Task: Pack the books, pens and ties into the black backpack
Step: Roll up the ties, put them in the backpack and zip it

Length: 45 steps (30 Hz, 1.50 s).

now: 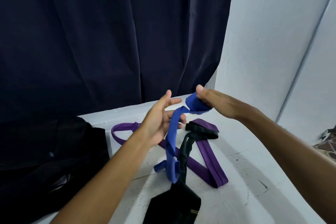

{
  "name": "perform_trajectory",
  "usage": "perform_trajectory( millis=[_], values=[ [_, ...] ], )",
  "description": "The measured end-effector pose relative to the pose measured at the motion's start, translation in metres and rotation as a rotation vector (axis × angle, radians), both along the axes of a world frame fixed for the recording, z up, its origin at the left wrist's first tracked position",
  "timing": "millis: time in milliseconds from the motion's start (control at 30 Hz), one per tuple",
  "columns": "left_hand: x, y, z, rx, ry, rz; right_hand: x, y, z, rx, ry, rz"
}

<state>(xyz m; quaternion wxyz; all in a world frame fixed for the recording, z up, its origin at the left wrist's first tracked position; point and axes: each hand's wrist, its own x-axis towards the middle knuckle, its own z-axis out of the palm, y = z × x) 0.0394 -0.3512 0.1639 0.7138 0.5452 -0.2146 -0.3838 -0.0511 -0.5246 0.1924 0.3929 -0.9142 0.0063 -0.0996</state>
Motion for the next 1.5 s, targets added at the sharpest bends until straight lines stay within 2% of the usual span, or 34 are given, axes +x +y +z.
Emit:
perform_trajectory(
  millis=[133, 200, 300, 400, 467, 500, 567, 667, 733, 800, 867, 967, 1100, 1200, 1233, 1267, 1333, 1367, 1433, 1500],
  values=[
    [0.022, 0.012, 0.01, 0.267, -0.152, -0.227, -0.005, 0.008, 0.008, -0.196, 0.407, 0.093],
    [0.03, 0.015, 0.012, 0.352, -0.242, -0.304, -0.01, 0.007, 0.011, -0.14, 0.586, 0.217],
    [0.05, 0.023, 0.01, 0.417, -0.291, -0.362, -0.013, 0.0, 0.009, -0.009, 0.669, 0.347],
    [0.072, 0.023, -0.003, 0.541, -0.356, -0.296, -0.014, -0.008, 0.004, 0.242, 0.623, 0.402],
    [0.079, 0.017, -0.013, 0.633, -0.533, -0.061, -0.016, -0.013, 0.002, 0.431, 0.564, 0.417],
    [0.08, 0.014, -0.018, 0.606, -0.617, 0.077, -0.017, -0.015, 0.002, 0.515, 0.521, 0.413],
    [0.073, 0.01, -0.021, 0.38, -0.633, 0.254, -0.016, -0.018, 0.001, 0.668, 0.415, 0.378],
    [0.046, 0.005, -0.016, 0.02, -0.61, 0.302, -0.015, -0.017, 0.003, 0.881, 0.284, 0.334],
    [0.024, -0.003, -0.012, -0.111, -0.595, 0.273, -0.015, -0.014, 0.008, 1.003, 0.218, 0.303],
    [0.005, -0.011, -0.011, -0.142, -0.523, 0.207, -0.015, -0.012, 0.014, 1.089, 0.17, 0.275],
    [-0.005, -0.019, -0.012, -0.107, -0.454, 0.154, -0.015, -0.009, 0.022, 1.124, 0.126, 0.267],
    [-0.018, -0.031, -0.011, -0.038, -0.399, 0.187, -0.017, -0.002, 0.033, 1.133, 0.068, 0.215],
    [-0.025, -0.04, -0.009, 0.006, -0.204, 0.182, -0.02, 0.005, 0.042, 1.133, 0.018, 0.132],
    [-0.006, -0.034, -0.003, -0.017, -0.017, -0.15, -0.026, 0.002, 0.047, 1.131, 0.022, 0.169],
    [0.003, -0.032, -0.001, 0.022, -0.07, -0.196, -0.028, 0.002, 0.049, 1.126, 0.025, 0.188],
    [0.013, -0.034, 0.0, 0.118, -0.189, -0.143, -0.03, 0.002, 0.051, 1.12, 0.025, 0.193],
    [0.026, -0.039, 0.01, 0.315, -0.386, 0.136, -0.031, 0.003, 0.053, 1.105, 0.013, 0.168],
    [0.03, -0.042, 0.013, 0.321, -0.411, 0.275, -0.031, 0.004, 0.055, 1.109, 0.001, 0.144],
    [0.031, -0.044, 0.019, 0.13, -0.429, 0.423, -0.029, 0.005, 0.057, 1.138, -0.026, 0.111],
    [0.02, -0.043, 0.022, -0.063, -0.475, 0.447, -0.027, 0.007, 0.06, 1.167, -0.044, 0.109]
  ],
)
